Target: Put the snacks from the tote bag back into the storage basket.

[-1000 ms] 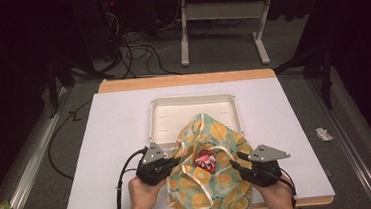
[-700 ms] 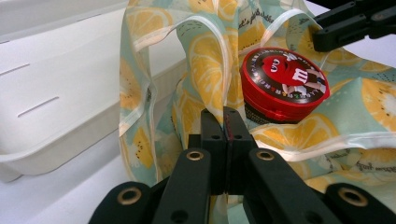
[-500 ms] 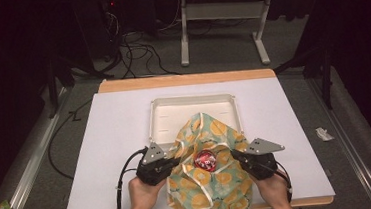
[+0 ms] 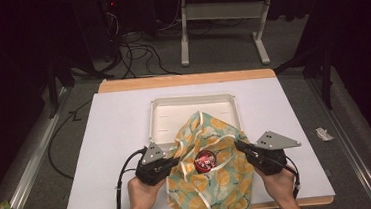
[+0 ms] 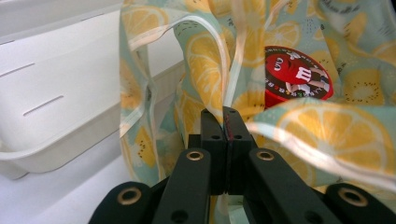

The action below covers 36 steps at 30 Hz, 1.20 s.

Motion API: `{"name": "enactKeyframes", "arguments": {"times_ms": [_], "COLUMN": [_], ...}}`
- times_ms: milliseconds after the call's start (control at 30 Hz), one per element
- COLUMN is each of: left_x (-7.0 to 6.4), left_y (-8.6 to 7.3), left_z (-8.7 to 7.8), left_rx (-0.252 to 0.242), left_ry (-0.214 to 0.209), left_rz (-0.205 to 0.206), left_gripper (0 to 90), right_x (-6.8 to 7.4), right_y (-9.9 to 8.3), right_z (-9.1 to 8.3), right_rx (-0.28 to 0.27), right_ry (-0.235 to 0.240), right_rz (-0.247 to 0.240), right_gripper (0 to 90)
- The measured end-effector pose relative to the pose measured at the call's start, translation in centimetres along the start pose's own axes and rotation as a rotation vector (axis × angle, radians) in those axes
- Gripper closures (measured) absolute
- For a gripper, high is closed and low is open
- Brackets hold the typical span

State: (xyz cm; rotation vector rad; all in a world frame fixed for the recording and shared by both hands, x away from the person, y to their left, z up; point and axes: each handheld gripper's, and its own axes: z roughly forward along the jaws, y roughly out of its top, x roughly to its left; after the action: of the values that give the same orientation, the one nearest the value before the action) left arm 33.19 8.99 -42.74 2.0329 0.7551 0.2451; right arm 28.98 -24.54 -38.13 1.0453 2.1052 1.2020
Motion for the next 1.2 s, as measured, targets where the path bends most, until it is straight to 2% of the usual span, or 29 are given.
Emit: {"name": "enactKeyframes", "arguments": {"times_ms": [33,233,400,433,933,1100,1200], "left_x": [0.0,0.2,0.3,0.3,0.8,1.0,1.0], "left_y": [0.0,-0.1,-0.2,-0.2,-0.6,-1.1,-1.2], "left_z": [0.0,-0.2,-0.3,-0.3,-0.5,-0.4,-0.4], "left_rx": [-0.002,-0.003,0.002,0.003,0.002,0.011,0.013], "left_ry": [0.000,0.006,0.011,0.011,0.028,0.028,0.026], "left_rz": [-0.001,-0.004,-0.007,-0.009,-0.021,-0.033,-0.036], "left_gripper": [89.7,89.6,89.6,89.6,89.3,89.2,89.2], "right_x": [-0.2,-1.5,-2.9,-3.0,-5.6,-6.1,-6.2], "right_y": [-0.1,-1.0,-2.6,-2.9,-6.3,-7.6,-8.5], "right_z": [-0.2,-1.3,-1.7,-1.8,-1.1,-0.1,0.6], "right_rx": [-0.008,-0.012,0.008,0.017,0.125,0.186,0.222], "right_ry": [-0.004,-0.037,-0.058,-0.062,-0.122,-0.131,-0.124], "right_rz": [-0.007,0.025,0.075,0.094,0.147,0.138,0.153], "right_gripper": [90.0,90.0,90.0,90.0,90.0,90.0,90.0]}}
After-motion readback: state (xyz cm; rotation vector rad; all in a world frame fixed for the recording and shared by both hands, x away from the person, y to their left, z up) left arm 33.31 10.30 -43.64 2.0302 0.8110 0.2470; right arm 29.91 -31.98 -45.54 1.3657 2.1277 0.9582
